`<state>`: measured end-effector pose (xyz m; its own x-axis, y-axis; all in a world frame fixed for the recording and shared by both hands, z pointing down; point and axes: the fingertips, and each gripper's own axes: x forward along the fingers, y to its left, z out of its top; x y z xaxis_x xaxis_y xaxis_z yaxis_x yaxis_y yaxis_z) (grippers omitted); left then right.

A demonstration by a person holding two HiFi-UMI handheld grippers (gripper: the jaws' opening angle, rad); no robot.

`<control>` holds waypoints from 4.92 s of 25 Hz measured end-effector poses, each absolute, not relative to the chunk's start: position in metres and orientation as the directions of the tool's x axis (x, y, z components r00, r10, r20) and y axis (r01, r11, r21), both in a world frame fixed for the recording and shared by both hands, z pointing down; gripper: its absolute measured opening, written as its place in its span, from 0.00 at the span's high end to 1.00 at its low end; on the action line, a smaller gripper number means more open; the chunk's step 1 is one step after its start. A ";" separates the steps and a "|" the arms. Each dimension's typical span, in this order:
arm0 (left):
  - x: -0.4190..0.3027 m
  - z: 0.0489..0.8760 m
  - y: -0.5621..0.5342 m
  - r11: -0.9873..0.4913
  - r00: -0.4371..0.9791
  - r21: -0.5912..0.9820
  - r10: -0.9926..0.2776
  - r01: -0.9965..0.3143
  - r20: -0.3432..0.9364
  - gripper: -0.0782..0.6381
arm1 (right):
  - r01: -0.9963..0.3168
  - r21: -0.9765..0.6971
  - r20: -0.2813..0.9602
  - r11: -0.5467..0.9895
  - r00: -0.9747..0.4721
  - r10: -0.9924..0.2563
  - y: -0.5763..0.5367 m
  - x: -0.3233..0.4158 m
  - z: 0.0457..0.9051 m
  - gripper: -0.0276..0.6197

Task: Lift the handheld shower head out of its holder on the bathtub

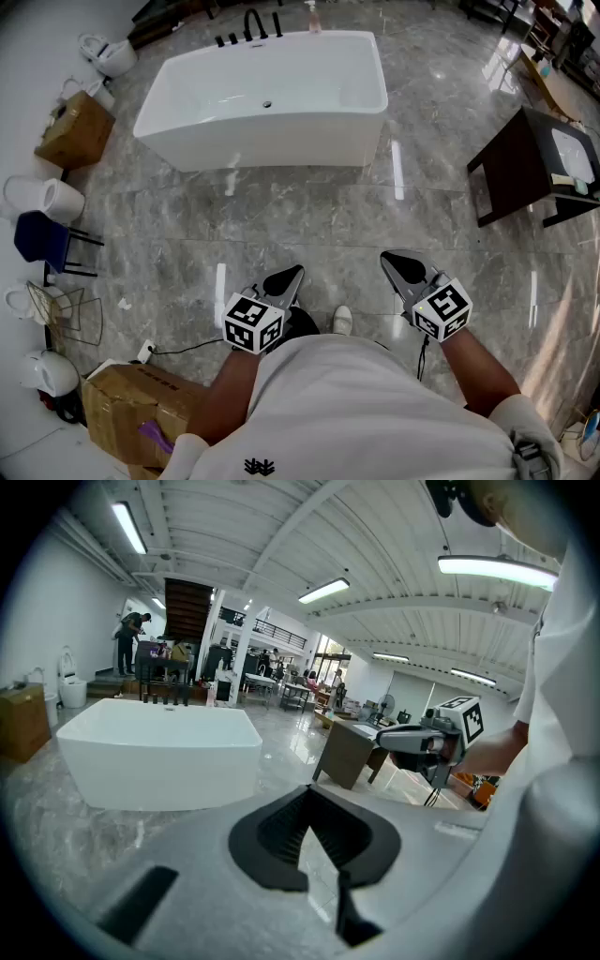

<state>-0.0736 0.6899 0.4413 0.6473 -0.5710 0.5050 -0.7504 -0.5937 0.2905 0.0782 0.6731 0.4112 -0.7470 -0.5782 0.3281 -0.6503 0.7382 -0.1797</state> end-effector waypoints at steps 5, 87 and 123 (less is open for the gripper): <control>-0.068 0.444 0.663 -0.600 0.637 0.267 -0.570 -0.754 0.518 0.89 | -0.660 -0.195 0.304 0.726 -0.744 -0.595 0.653 0.091 0.417 0.94; -0.028 0.462 -0.186 -0.571 0.549 0.116 -0.684 -0.813 0.480 0.60 | -0.757 -0.203 0.274 0.621 -0.652 -0.706 -0.061 0.194 0.409 0.94; -0.248 0.641 -0.674 -0.424 0.345 -0.006 -0.746 -0.906 0.570 0.60 | -0.881 -0.308 0.637 0.358 -0.471 -0.610 -0.243 0.040 0.532 0.94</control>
